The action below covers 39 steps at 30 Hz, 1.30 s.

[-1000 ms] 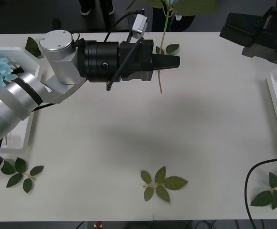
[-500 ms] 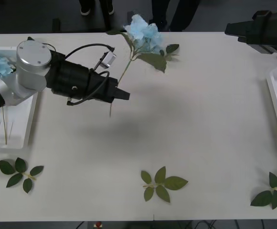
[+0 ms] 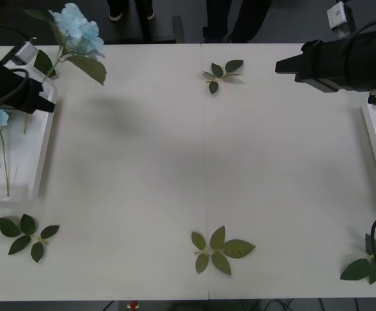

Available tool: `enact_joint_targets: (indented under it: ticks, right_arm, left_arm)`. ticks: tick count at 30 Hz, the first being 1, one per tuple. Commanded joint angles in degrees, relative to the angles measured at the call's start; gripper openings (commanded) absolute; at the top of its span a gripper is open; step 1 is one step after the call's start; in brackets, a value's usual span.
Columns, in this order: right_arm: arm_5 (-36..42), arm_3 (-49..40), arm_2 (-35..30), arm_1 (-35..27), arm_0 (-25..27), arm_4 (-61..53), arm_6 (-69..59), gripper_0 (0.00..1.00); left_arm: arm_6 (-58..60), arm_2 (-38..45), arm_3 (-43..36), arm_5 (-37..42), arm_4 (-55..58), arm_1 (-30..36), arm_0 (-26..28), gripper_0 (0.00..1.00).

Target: Place the red flowers into the right box and the blue flowers into the left box. If a person shows an open palm, hand one flower to the person first, then continue sorting.

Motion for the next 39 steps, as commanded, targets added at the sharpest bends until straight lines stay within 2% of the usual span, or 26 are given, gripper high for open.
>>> enact_joint_targets:
  ticks: [1, 6, 12, 16, 20, 28, 35, 39]
  right_arm:
    - [-0.25, 2.54, -3.34, 0.43, -1.5, -7.18, 18.05, 0.65]
    - [1.24, 5.71, -5.36, -0.54, -1.68, -16.4, 31.76, 0.65]
    - [8.1, 6.41, -9.31, -1.06, -1.76, -23.79, 43.27, 0.65]
    - [11.53, 6.5, -10.1, -2.91, -1.59, -28.45, 48.81, 0.65]
    - [11.61, 6.41, -7.29, -6.69, -1.15, -34.77, 51.01, 0.65]
    - [10.73, 4.21, -4.57, -9.5, 0.79, -34.86, 53.47, 0.65]
    - [0.63, 2.01, 1.59, -12.23, 3.77, -36.27, 56.19, 0.65]
    - [-1.92, 2.01, 2.9, -13.28, 3.86, -36.71, 56.81, 0.65]
  left_arm:
    - [-0.28, 0.97, 4.51, 3.37, -1.08, 6.28, -1.7, 0.0]
    - [-1.24, 0.97, 9.52, 7.33, -3.8, 10.15, -1.7, 0.0]
    - [-2.38, 1.06, 13.04, 8.47, -8.63, 12.61, 0.5, 0.0]
    - [-6.69, 1.06, 15.85, 4.69, -7.76, 12.61, 4.19, 0.0]
    - [-12.14, 1.06, 18.66, -2.96, -7.23, 11.29, 8.32, 0.0]
    - [-18.38, 1.06, 24.81, -9.81, -3.19, 5.32, 13.86, 0.0]
    - [-18.56, 1.06, 25.78, -9.81, -3.01, 3.47, 14.65, 0.01]
    - [-18.56, 1.06, 26.13, -9.81, -3.45, 2.59, 14.82, 0.01]
